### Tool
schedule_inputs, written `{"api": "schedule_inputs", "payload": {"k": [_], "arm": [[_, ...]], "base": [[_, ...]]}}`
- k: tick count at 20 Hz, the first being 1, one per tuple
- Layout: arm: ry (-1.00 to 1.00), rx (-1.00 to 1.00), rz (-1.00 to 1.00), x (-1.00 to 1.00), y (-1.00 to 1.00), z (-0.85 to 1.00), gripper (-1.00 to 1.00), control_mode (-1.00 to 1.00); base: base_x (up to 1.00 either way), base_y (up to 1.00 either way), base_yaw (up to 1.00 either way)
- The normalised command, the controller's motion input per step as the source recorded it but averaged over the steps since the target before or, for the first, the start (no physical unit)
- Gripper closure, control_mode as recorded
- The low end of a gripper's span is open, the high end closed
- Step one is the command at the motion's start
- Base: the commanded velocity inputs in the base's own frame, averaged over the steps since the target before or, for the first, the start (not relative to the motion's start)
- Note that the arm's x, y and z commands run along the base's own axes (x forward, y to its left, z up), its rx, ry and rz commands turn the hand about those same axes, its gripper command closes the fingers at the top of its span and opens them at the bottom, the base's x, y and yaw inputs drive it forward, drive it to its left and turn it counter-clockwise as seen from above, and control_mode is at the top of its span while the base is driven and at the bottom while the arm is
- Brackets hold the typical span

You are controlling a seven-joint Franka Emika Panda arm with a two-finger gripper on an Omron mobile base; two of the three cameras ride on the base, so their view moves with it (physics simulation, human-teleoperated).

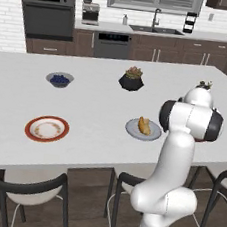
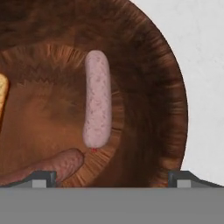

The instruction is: Place one bun and one sausage from the bowl on each plate.

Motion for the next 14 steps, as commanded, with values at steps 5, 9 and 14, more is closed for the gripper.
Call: {"api": "schedule_inputs", "payload": {"k": [5,9,14], "arm": [[0.00,0.00,0.00,0.15,-0.37,-0.32,-1.00,-1.00],[0.00,0.00,0.00,0.15,-0.26,-0.35,-1.00,-1.00],[0.00,0.00,0.00,0.31,0.00,-0.19,-1.00,-1.00]], "base": [[0.00,0.00,0.00],[0.00,0.00,0.00],[0.00,0.00,0.00]]}}
